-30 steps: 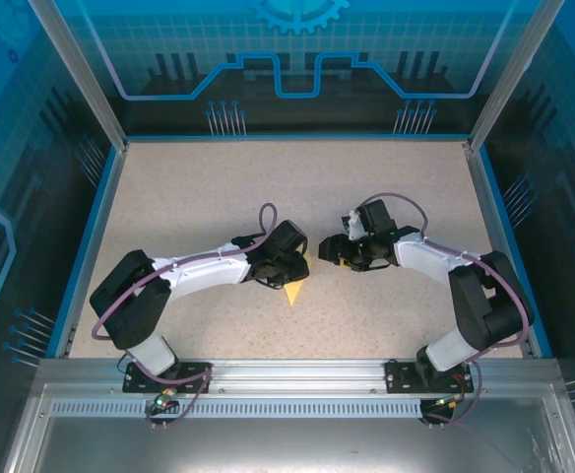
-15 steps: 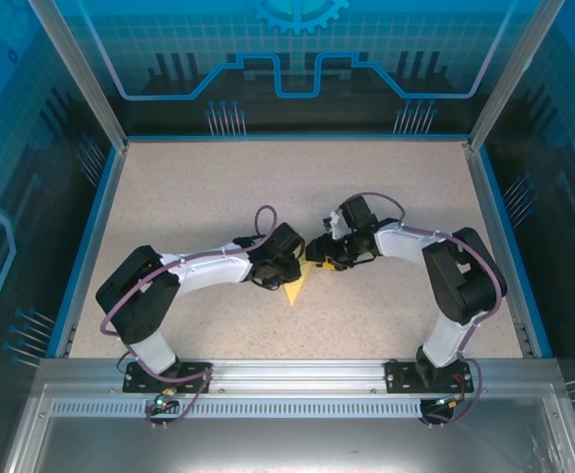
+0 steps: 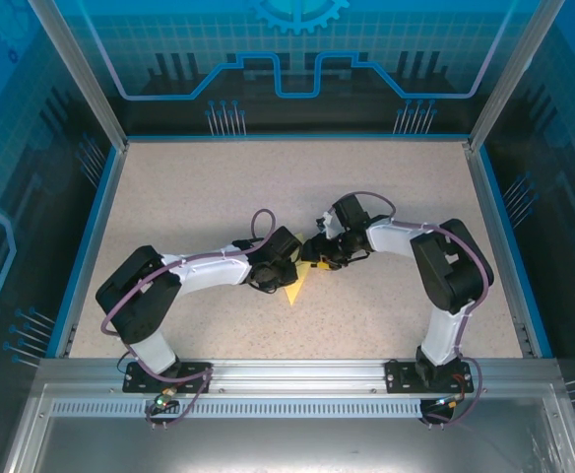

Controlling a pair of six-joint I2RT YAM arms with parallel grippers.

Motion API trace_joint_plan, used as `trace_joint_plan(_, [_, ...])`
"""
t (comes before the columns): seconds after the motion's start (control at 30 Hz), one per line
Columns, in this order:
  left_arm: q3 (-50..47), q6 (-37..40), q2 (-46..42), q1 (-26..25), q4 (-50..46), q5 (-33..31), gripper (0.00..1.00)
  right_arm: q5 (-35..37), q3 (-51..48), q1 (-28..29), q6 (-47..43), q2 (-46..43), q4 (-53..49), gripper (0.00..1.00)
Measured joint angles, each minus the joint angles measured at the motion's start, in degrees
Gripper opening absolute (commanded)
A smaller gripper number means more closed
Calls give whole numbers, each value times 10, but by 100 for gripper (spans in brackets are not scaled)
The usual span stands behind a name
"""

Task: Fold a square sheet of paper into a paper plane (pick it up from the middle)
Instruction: Fourth fold the wing at the center of the table.

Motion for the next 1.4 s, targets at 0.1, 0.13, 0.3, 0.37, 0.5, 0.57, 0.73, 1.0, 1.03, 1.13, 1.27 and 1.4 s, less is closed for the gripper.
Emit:
trace_joint_plan(0.1, [0,0,0,0,0,0,19,-27,3,0,-11,14,6,47])
trace_joint_plan(0.13, [0,0,0,0,0,0,19,-40,6,0,-19,19,7,46])
trace_joint_plan(0.3, [0,0,0,0,-2,-5,19,-88,16,3,-59,35,7,40])
trace_joint_plan(0.37, [0,0,0,1,-4,-6,18,-100,19,3,-76,35,2,34])
trace_joint_plan(0.5, [0,0,-1,2,-8,-8,19,-111,30,3,-99,40,-8,21])
trace_joint_plan(0.57, [0,0,-3,4,-11,-9,19,-111,35,3,-106,45,-13,13])
trace_joint_plan(0.73, [0,1,-24,8,-23,-15,24,-92,36,3,-104,48,-18,6])
trace_joint_plan(1.0, [0,14,-85,25,-49,-30,51,-6,16,1,-81,-42,-25,6])
trace_joint_plan(1.03, [0,17,-95,28,-52,-33,54,7,16,-1,-79,-63,-27,6])
trace_joint_plan(1.13, [2,28,-121,38,-62,-40,64,43,16,-3,-70,-122,-35,6])
trace_joint_plan(1.27, [9,45,-151,48,-73,-48,74,92,16,-4,-50,-179,-52,6])
trace_joint_plan(1.4, [17,64,-167,53,-74,-53,82,144,16,-4,-14,-208,-65,6])
